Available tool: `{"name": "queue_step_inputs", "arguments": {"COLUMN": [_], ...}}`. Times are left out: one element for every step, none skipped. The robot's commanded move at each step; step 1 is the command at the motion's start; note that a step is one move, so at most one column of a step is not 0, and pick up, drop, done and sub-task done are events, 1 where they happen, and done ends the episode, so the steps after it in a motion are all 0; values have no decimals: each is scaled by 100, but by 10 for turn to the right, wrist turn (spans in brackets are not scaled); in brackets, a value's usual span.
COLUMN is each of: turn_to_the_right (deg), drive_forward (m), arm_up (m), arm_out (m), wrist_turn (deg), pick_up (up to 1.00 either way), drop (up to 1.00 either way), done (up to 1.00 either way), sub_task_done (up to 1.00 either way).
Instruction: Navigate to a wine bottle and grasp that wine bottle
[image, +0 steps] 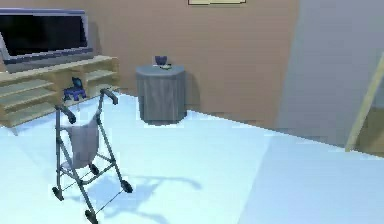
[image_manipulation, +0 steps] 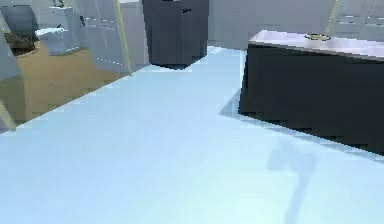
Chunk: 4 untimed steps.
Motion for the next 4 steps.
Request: {"name": "queue_step_inputs", "arguments": {"turn_to_the_right": [450,450,450,120], "drive_forward": [0,0,0,0], "arm_up": [0,0,0,0], "arm_out": [0,0,0,0], "wrist_turn": [0,0,0,0], "pick_up": [0,0,0,0], "drop": [0,0,0,0], "done": [0,0,0,0], "sub_task_done": [0,0,0,0]}}
